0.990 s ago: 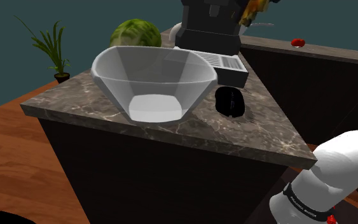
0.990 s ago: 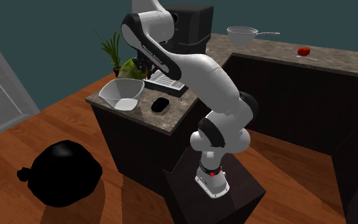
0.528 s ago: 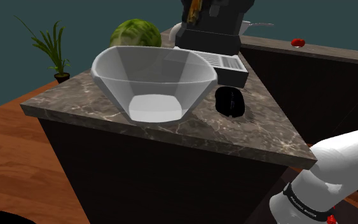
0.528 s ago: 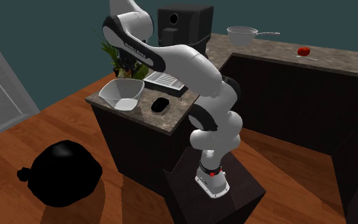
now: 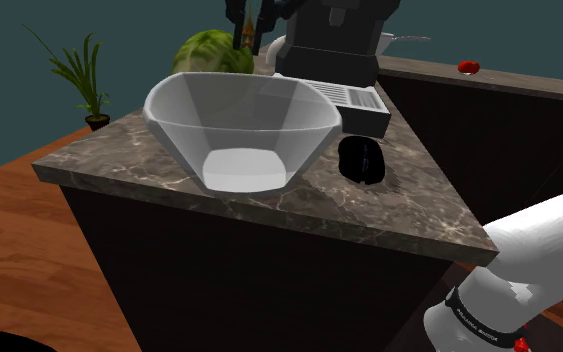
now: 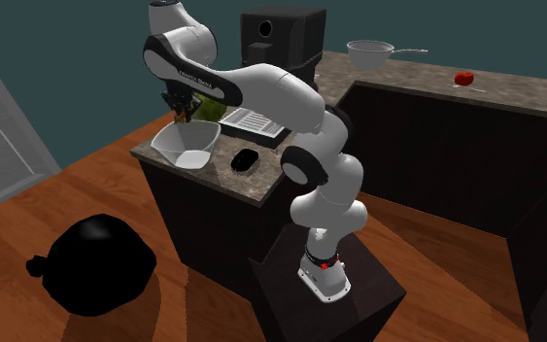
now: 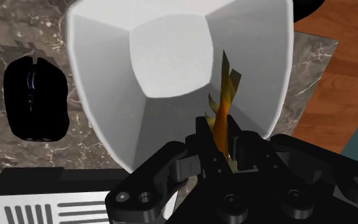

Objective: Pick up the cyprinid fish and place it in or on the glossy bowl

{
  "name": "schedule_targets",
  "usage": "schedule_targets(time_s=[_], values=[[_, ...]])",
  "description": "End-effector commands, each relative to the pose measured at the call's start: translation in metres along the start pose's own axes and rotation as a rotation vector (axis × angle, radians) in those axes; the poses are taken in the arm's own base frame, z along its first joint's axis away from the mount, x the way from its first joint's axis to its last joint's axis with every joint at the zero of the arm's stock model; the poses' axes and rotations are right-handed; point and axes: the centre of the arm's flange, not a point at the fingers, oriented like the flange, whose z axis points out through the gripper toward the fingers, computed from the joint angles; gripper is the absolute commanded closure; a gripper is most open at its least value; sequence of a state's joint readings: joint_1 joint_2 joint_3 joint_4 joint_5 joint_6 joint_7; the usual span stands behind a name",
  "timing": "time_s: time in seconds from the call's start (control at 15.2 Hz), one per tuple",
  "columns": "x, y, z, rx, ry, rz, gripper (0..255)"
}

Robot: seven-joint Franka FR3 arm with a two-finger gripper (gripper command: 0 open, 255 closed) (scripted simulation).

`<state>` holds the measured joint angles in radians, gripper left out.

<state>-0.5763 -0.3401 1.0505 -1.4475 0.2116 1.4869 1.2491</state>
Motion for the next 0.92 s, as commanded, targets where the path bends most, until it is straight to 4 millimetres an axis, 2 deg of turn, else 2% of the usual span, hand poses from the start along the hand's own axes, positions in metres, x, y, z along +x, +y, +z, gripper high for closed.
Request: schedule_targets(time_s=[0.0, 0.4, 0.86], values=[[-0.002, 0.002, 0.010, 0.001, 0.000, 0.001, 255], [-0.007, 0.007, 0.042, 0.001, 0.000, 0.001, 255], [-0.007, 0.007, 0.042, 0.001, 0.000, 0.001, 255]])
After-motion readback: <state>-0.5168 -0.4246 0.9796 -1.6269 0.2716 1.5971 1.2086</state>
